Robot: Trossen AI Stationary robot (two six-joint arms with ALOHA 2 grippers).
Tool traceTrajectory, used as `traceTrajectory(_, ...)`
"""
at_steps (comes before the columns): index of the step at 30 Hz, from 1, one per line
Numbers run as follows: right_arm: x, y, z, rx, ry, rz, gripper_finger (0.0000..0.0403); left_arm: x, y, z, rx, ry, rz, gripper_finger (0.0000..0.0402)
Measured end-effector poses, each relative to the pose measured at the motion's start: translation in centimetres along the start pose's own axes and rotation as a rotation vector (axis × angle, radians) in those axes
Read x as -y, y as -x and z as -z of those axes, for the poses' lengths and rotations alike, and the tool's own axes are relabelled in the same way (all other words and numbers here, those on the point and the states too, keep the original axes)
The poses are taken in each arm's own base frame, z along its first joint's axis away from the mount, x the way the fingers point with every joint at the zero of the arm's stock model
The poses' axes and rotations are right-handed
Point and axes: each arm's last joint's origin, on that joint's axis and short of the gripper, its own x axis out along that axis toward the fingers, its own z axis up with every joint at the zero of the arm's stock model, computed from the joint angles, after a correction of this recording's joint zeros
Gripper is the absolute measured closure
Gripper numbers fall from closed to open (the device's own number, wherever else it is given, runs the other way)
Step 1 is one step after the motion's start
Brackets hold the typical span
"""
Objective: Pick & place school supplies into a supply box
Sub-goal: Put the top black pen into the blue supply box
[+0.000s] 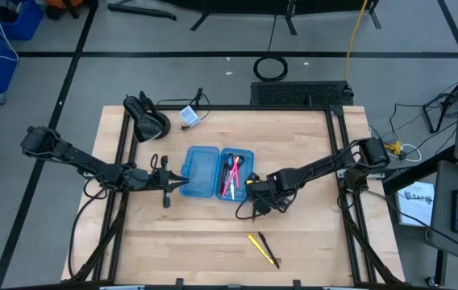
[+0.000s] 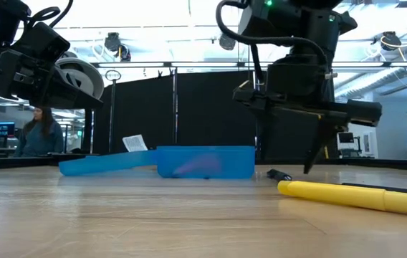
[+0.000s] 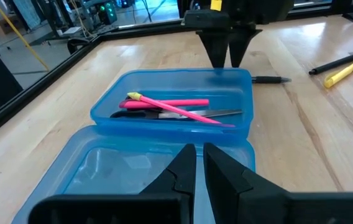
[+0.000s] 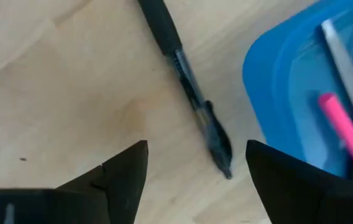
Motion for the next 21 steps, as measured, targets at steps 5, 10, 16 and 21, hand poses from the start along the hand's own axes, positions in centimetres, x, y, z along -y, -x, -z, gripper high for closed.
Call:
traceTrajectory(5,0.5,-0.1,0.1,0.088,0.027,-0.04,0.0156,0.0,0.0,0.0,0.0,0.001,0.0,0.0364)
traceTrajectory(10,0.8,-0.6,1.0,0.118,-0.052,-0.085,0.0171,0.0,0.0,0.0,0.0,0.002,0.0,0.0364)
traceTrajectory(16,0.2,-1.6,2.3,0.122,-0.056,-0.106,0.0185,0.0,0.0,0.0,-0.001,0.004,0.0,0.0364)
traceTrajectory(21,-0.1,-1.9,2.5,0.122,-0.076,-0.116,0.0196,0.0,0.0,0.0,-0.001,0.004,0.0,0.0364)
